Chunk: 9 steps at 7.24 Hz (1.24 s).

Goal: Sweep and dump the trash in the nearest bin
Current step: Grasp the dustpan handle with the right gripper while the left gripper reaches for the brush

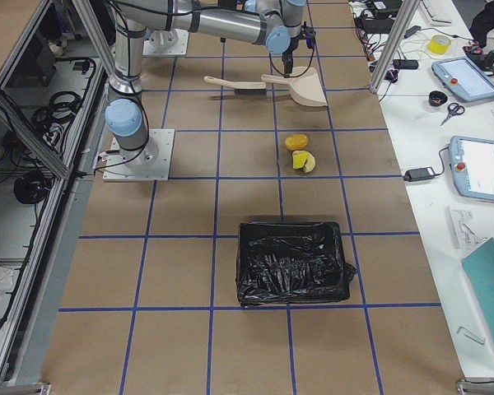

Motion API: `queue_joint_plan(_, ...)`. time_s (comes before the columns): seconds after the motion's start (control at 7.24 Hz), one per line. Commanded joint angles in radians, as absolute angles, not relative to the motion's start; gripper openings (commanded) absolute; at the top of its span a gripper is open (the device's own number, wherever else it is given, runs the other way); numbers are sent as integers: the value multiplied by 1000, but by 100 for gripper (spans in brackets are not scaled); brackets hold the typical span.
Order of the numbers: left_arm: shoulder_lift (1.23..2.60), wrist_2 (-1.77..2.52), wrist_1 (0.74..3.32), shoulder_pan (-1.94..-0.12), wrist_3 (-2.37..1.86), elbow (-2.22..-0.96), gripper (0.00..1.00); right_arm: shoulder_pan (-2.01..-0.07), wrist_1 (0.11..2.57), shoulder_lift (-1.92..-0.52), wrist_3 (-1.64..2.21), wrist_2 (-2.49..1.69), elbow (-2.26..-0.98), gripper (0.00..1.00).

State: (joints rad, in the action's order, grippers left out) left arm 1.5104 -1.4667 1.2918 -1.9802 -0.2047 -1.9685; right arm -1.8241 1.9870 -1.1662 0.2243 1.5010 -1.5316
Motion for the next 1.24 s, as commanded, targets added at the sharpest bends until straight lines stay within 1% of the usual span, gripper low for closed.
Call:
queue_joint_plan(0.0,1523,-1465,1111,-2043,-290,-2112,100,-1914,2043,-1138,235,1517,-1532,100)
queue_joint_plan(0.14,1545,-1462,1062,-2049,-319,-2118,100,-1925,2092,-1126,223,1514,-1543,100)
queue_joint_plan(0.41,1583,-1468,1005,-2115,-351,-2120,99,-1925,2121,-1073,106,1517,-1552,96)
queue_joint_plan(0.69,1632,-1471,950,-2135,-411,-2125,98,-1924,2145,-1051,103,1546,-1555,96)
queue_joint_plan(0.83,1653,-1465,913,-2149,-413,-2125,98,-1924,2132,-1051,106,1589,-1563,92)
queue_joint_plan(0.97,1675,-1466,890,-2166,-413,-2125,98,-1924,2144,-1057,115,1591,-1603,91)
queue_joint_plan(1.11,1695,-1471,888,-2167,-411,-2126,97,-1924,2148,-1061,126,1589,-1621,85)
